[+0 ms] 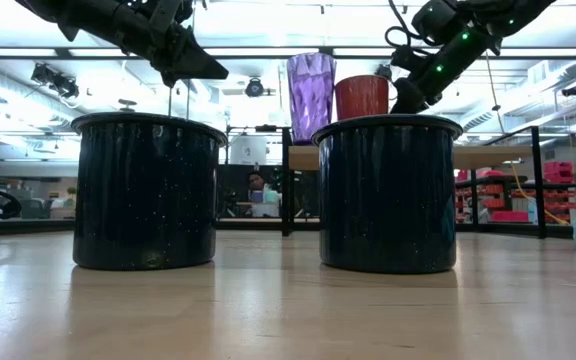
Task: Stack small to large cups/mugs on shelf
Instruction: Put the orange mug on the shelf, then put the right black mug on the shelf
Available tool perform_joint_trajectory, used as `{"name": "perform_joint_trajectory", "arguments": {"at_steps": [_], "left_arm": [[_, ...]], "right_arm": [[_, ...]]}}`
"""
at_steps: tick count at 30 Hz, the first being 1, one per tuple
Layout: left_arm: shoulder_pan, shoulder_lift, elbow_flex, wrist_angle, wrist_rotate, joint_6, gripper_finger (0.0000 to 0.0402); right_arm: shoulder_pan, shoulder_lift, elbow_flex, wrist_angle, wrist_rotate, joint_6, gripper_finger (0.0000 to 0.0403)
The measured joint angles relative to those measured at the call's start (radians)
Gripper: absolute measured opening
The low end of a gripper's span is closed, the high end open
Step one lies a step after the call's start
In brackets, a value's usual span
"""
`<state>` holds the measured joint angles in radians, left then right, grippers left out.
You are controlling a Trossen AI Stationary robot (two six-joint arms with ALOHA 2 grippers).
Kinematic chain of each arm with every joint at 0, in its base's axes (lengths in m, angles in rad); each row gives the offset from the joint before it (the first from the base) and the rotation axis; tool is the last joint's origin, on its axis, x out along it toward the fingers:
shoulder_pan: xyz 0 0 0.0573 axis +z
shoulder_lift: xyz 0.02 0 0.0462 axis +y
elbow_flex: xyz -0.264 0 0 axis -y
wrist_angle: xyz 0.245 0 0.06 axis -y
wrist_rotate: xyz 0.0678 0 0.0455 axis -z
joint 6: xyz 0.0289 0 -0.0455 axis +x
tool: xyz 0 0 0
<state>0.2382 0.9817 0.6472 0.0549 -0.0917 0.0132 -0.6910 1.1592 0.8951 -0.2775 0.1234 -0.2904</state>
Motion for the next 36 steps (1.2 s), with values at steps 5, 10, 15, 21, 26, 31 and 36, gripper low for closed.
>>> {"name": "perform_joint_trajectory", "arguments": {"at_steps": [5,10,15,21,26,31,36], "left_arm": [[0.0,0.0,0.0,-0.001,0.0,0.0,0.0016],[0.0,0.0,0.0,-0.001,0.0,0.0,0.0023],[0.0,0.0,0.0,-0.001,0.0,-0.001,0.0023],[0.0,0.0,0.0,-0.001,0.0,-0.005,0.0017],[0.0,0.0,0.0,-0.001,0.0,-0.009,0.0021],[0.0,0.0,0.0,-0.001,0.0,-0.01,0.0032],[0.0,0.0,0.0,-0.001,0.0,-0.012,0.0036]], "right_arm": [[-0.002,-0.008,0.046,-0.106,0.018,-0.007,0.0101],[0.005,-0.022,0.133,-0.285,0.017,0.023,0.0101],[0.012,-0.025,0.209,-0.478,-0.091,0.087,0.0113],[0.073,-0.024,0.197,-0.542,-0.256,0.142,0.0136],[0.175,-0.024,0.194,-0.546,-0.267,0.182,0.0152],[0.3,-0.024,0.194,-0.538,-0.267,0.249,0.0158],[0.432,-0.023,0.194,-0.511,-0.246,0.316,0.0156]]}}
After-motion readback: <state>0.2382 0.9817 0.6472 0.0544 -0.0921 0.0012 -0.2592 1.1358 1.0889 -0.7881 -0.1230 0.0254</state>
